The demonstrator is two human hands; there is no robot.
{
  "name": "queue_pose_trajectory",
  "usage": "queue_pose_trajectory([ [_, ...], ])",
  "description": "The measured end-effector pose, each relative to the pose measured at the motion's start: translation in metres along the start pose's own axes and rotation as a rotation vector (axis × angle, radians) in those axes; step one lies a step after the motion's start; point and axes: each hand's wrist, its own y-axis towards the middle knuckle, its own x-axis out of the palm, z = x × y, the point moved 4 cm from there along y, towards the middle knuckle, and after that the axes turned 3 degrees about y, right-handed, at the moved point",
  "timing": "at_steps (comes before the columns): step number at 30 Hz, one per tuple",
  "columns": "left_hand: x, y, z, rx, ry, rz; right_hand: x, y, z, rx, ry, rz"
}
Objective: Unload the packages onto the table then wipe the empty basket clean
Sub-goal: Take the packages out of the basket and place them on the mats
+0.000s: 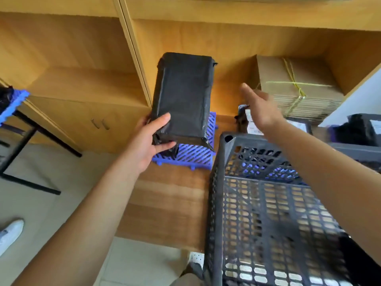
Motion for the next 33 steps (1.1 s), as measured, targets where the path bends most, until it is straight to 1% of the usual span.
queue_pose_trajectory([
  [1, -0.006, 0.019, -0.008, -0.011, 0.027, 0.024, -0.009, 0.004, 0.016, -0.026, -0.228, 0.109],
  [2, -0.01, 0.038, -0.019, -0.026, 0.056, 0.045, -0.018, 0.005, 0.034, -0.023, -0.449, 0.168],
  [4, -0.013, 0.07, -0.042, -0.065, 0.102, 0.074, -0.028, 0.001, 0.061, -0.059, -0.763, 0.195],
  [6, -0.009, 0.098, -0.068, -0.139, 0.129, 0.064, -0.028, -0.001, 0.072, -0.169, -0.924, 0.159],
  [8, -0.003, 0.118, -0.092, -0.214, 0.14, 0.03, -0.022, -0.001, 0.073, -0.181, -0.993, 0.081],
  [10, 0.006, 0.134, -0.112, -0.259, 0.143, -0.003, -0.02, 0.001, 0.072, -0.153, -1.007, 0.064],
  [14, 0.018, 0.147, -0.141, -0.335, 0.15, -0.032, -0.022, 0.0, 0.075, -0.165, -0.99, 0.099],
  [17, 0.021, 0.147, -0.154, -0.348, 0.242, -0.048, -0.021, 0.001, 0.076, -0.205, -0.979, 0.124],
  [20, 0.021, 0.145, -0.157, -0.254, 0.441, -0.015, -0.021, 0.0, 0.078, -0.254, -0.959, 0.131],
  [23, 0.013, 0.147, -0.15, -0.149, 0.642, 0.099, -0.02, 0.0, 0.079, -0.277, -0.959, 0.147],
  [25, 0.014, 0.139, -0.14, -0.145, 0.703, 0.144, -0.021, -0.001, 0.078, -0.285, -0.959, 0.16],
  [28, 0.022, 0.118, -0.121, -0.109, 0.748, 0.174, -0.022, -0.004, 0.074, -0.297, -0.905, 0.127],
  [29, 0.025, 0.108, -0.114, -0.08, 0.758, 0.19, -0.023, -0.008, 0.072, -0.305, -0.87, 0.106],
  [31, 0.034, 0.081, -0.093, 0.041, 0.772, 0.238, -0.026, -0.012, 0.07, -0.308, -0.729, 0.051],
  [33, 0.043, 0.054, -0.071, 0.222, 0.759, 0.275, -0.033, -0.012, 0.069, -0.265, -0.487, -0.037],
])
